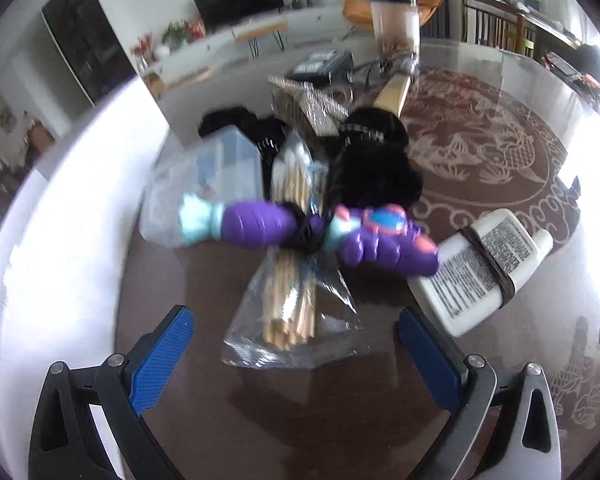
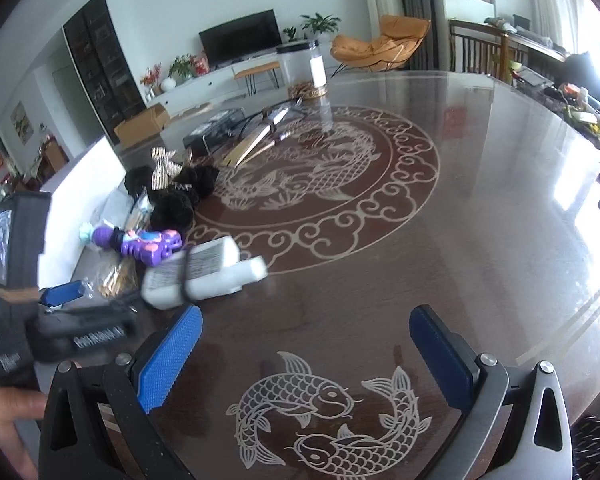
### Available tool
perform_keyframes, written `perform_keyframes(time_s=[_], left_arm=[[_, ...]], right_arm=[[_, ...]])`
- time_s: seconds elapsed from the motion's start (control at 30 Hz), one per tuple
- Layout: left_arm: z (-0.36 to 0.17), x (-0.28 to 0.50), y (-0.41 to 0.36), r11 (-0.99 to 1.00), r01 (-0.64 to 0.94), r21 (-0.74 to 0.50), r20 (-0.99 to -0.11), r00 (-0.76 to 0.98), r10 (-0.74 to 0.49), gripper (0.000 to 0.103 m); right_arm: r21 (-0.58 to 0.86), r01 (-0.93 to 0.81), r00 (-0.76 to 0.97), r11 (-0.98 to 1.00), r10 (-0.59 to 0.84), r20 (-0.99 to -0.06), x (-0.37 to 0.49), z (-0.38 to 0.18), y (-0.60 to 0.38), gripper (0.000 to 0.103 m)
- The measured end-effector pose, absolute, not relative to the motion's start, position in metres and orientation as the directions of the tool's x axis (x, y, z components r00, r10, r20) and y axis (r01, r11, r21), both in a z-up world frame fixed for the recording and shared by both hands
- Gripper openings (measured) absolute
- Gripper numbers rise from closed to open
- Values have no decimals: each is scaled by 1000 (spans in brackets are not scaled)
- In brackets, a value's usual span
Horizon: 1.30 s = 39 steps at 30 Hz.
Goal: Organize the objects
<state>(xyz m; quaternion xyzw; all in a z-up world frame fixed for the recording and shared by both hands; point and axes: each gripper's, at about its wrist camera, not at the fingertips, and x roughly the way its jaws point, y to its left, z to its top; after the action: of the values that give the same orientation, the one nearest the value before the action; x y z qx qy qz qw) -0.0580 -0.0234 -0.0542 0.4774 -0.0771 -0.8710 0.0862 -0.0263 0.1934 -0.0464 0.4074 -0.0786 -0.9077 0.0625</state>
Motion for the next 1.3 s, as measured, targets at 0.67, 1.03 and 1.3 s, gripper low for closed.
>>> perform_keyframes(time_s=[0.67, 1.03, 1.3], left_arm=[[-57, -63, -43, -998, -12, -66, -868, -493, 63, 34], [-61, 10, -65, -1000, -2, -4, -883, -468, 5, 84], [-67, -1, -53, -999, -46, 10, -877, -481, 14, 86]], right_arm=[[244, 22, -645, -970, -200, -737, -28, -50, 204, 103], [234, 45, -623, -971, -210, -753, -31, -53, 198, 103], [237, 36, -606, -971, -209, -767, -33, -58, 200, 103]])
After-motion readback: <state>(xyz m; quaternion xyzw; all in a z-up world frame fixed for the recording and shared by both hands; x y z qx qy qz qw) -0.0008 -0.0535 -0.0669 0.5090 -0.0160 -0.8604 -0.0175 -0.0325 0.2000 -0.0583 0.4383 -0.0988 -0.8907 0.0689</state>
